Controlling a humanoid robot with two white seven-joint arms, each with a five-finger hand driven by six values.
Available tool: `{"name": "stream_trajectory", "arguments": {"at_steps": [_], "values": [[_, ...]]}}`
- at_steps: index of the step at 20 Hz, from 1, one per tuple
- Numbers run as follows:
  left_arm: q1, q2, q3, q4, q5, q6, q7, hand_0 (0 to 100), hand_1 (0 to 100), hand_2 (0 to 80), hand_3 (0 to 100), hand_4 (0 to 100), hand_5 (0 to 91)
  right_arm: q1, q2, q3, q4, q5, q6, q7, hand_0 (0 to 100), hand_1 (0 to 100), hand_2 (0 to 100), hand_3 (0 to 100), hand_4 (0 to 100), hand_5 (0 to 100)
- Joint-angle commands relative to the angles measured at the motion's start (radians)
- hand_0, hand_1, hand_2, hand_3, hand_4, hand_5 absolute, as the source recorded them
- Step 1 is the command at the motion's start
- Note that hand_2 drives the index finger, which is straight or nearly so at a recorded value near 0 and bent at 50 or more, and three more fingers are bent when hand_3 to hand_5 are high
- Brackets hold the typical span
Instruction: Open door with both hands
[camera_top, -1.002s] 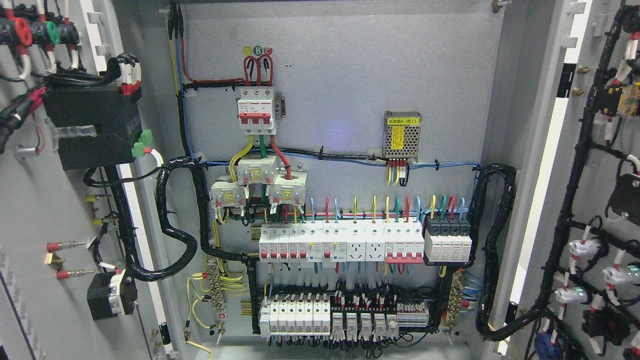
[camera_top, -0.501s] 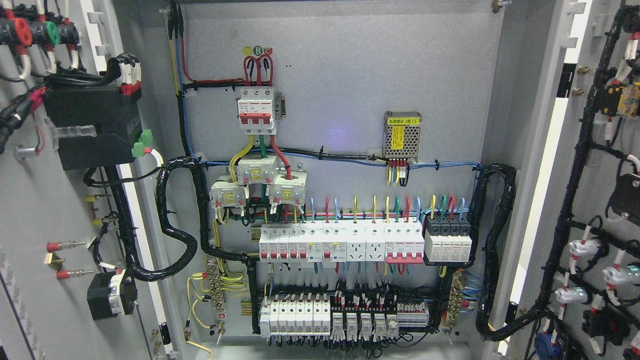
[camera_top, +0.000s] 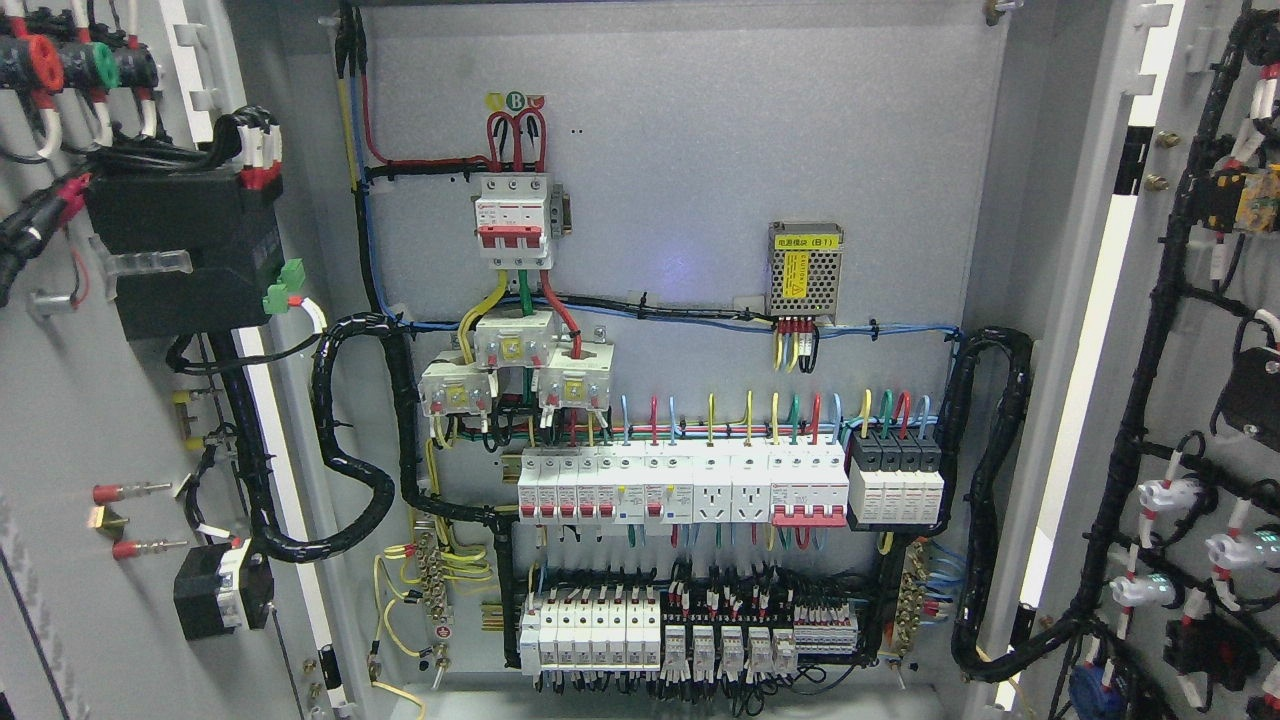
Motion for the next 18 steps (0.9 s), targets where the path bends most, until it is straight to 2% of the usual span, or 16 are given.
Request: {"name": "stream_trajectory", "arguments": {"at_steps": [1, 7, 14, 18], "values": [[-0.017, 0.036, 0.018, -0.060, 0.017, -0.284, 0.009, 0, 0, 0.0, 0, 3, 0.0, 0.006, -0.043, -0.053, -0.058, -0.007, -0.011, -0.001, 11, 0, 0, 0, 0, 0], [-0.008, 0.058, 0.012, -0.086, 0.043, -0.373, 0.011, 0, 0, 0.0, 0, 3, 0.0, 0.003, -0.083, -0.059, -0.056, -0.058, -0.003, -0.001, 11, 0, 0, 0, 0, 0], [0.019, 0.061, 0.012, -0.095, 0.046, -0.495, 0.012, 0, 0, 0.0, 0, 3, 0.0, -0.004, -0.109, -0.064, -0.047, -0.132, 0.008, -0.001, 11, 0, 0, 0, 0, 0], [0.021, 0.058, 0.018, -0.097, 0.051, -0.558, 0.012, 0, 0, 0.0, 0, 3, 0.0, -0.004, -0.141, -0.094, -0.030, -0.158, 0.008, -0.001, 11, 0, 0, 0, 0, 0]]}}
